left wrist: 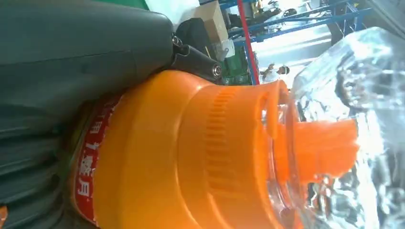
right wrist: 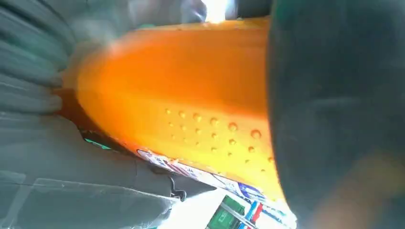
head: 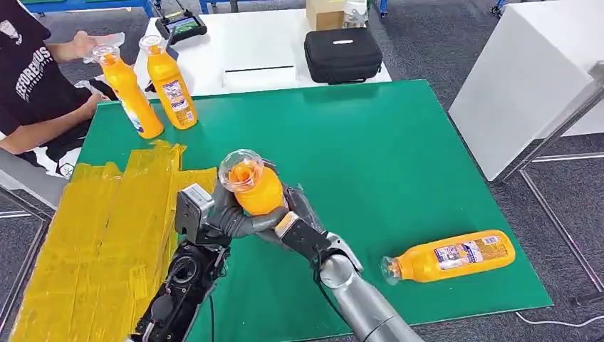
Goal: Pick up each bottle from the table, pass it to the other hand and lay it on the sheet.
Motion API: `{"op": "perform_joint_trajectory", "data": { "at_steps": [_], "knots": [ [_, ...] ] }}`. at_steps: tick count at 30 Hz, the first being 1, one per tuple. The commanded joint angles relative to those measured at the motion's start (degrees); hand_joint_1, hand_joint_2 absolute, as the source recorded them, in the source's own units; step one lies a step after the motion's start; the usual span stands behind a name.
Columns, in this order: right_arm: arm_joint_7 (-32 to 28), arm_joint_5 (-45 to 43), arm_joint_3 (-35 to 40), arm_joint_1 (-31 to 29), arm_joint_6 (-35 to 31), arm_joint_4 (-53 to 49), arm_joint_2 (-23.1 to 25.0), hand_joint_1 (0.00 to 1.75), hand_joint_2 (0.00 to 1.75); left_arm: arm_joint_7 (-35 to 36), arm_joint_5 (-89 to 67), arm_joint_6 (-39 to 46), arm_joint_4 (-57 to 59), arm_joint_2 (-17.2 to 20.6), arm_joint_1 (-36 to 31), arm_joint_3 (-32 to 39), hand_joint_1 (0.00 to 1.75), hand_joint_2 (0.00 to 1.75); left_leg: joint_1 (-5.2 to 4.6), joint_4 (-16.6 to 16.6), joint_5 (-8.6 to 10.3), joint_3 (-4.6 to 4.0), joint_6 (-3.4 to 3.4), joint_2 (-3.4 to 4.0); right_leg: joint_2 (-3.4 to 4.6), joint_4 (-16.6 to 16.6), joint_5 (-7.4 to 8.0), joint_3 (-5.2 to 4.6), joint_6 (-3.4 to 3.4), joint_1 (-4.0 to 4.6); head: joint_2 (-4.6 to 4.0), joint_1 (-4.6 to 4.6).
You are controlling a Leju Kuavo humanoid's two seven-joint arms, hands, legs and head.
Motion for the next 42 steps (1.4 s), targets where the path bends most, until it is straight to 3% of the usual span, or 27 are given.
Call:
{"op": "perform_joint_trajectory", "data": {
  "at_steps": [1, 5, 6, 15, 19, 25, 30, 34, 37, 38, 39, 42],
  "knots": [
    [-1.24, -0.54, 2.57, -0.36, -1.11, -1.91, -1.82, 1.75, 1.75, 0.57, 1.48, -0.09, 3.4, 1.34, -2.11, 2.24, 1.75, 1.75, 0.01, -0.02, -0.08, 0.21, -0.05, 0.01, -0.01, -0.02, -0.09, 0.21, -0.04, 0.01, 0.0, 0.0],
    [-0.93, -1.3, 0.68, 0.9, -3.17, -5.07, -2.84, 1.75, 1.75, 0.26, 2.03, 0.11, 2.42, 1.61, -1.63, 3.77, 1.75, 1.75, 0.02, -0.02, -0.08, 0.2, -0.05, 0.0, -0.01, -0.03, -0.08, 0.22, -0.04, 0.03, 0.0, 0.0],
    [-0.85, -1.47, 0.17, 1.25, -3.79, -5.86, -2.96, 0.0, 1.75, 0.2, 2.1, 0.21, 2.2, 1.61, -1.58, 4.09, 1.75, 1.75, 0.03, 0.01, -0.16, 0.36, -0.08, 0.01, -0.01, 0.0, -0.16, 0.37, -0.06, 0.04, 0.0, 0.0],
    [4.15, 1.66, -8.51, 8.92, -11.43, -26.34, -8.31, 0.0, 1.75, 0.85, -0.36, 5.06, -0.02, 3.09, -0.68, 9.63, 1.75, 1.75, 0.05, 0.06, -0.19, 0.36, -0.07, -0.06, -0.08, 0.03, -0.2, 0.4, -0.05, 0.05, 0.0, -0.07],
    [5.23, 7.73, -10.87, 14.42, -16.3, -34.68, -9.48, 0.0, 1.75, -0.03, -11.09, 13.86, 0.55, 3.27, 0.78, 10.23, 1.75, 1.75, 0.03, -0.01, -0.17, 0.36, -0.05, -0.19, -0.22, -0.03, -0.23, 0.42, -0.04, 0.04, 0.0, 0.0],
    [5.37, 7.85, -10.76, 14.47, -16.28, -34.72, -9.3, 0.0, 1.75, -0.04, -11.13, 13.88, 0.52, 3.17, 0.77, 10.34, 1.75, 1.75, 0.01, -0.01, -0.12, 0.18, -0.05, -0.05, -0.06, -0.02, -0.12, 0.21, -0.03, 0.01, 0.0, 0.0],
    [10.1, 22.86, -11.62, 19.17, -21.53, -42.82, -10.24, 0.0, 1.75, 6.45, -44.97, 27.95, 2.3, 4.66, 0.12, 7.23, 1.75, 1.75, 0.04, 0.04, -0.27, 0.42, -0.12, -0.14, -0.15, 0.02, -0.28, 0.46, -0.07, 0.05, 0.0, 0.0],
    [12.57, 26.98, -11.48, 20.85, -20.72, -47.1, -11.13, 0.0, 1.75, 18.94, -77.42, 27.2, 6.73, 5.63, -1.5, 4.18, 1.75, 1.75, 0.01, 0.02, -0.22, 0.33, -0.1, -0.24, -0.26, 0.03, -0.28, 0.37, -0.05, 0.02, 0.0, -0.02],
    [12.84, 27.32, -11.51, 20.93, -20.6, -47.19, -11.21, 0.0, 1.75, 21.78, -83.61, 25.66, 8.99, 5.43, -2.19, 3.61, 1.75, 1.75, -0.02, -0.03, -0.13, 0.21, -0.06, -0.1, -0.11, -0.02, -0.14, 0.21, -0.02, -0.02, 0.0, -0.02],
    [12.83, 27.35, -11.56, 20.88, -20.72, -46.96, -11.17, 0.0, 1.75, 21.79, -83.92, 26.08, 9.77, 5.25, -2.35, 3.78, 1.75, 1.75, 0.03, 0.07, -0.35, 0.57, -0.11, -0.11, -0.13, 0.02, -0.34, 0.61, -0.05, 0.04, 0.0, 0.0],
    [12.83, 27.35, -11.56, 20.88, -20.72, -46.96, -11.17, 0.0, 1.75, 21.79, -83.92, 26.08, 9.77, 5.25, -2.35, 3.78, 1.75, 1.75, -0.01, -0.04, -0.12, 0.21, -0.06, -0.09, -0.1, -0.05, -0.12, 0.22, -0.02, -0.01, 0.0, 0.0],
    [12.83, 27.35, -11.56, 20.88, -20.72, -46.96, -11.17, 0.0, 1.75, 21.79, -83.92, 26.08, 9.77, 5.25, -2.35, 3.78, 1.75, 1.75, 0.02, 0.01, -0.19, 0.3, -0.09, -0.1, -0.11, -0.02, -0.18, 0.31, -0.05, 0.03, 0.0, 0.0]
  ]
}}
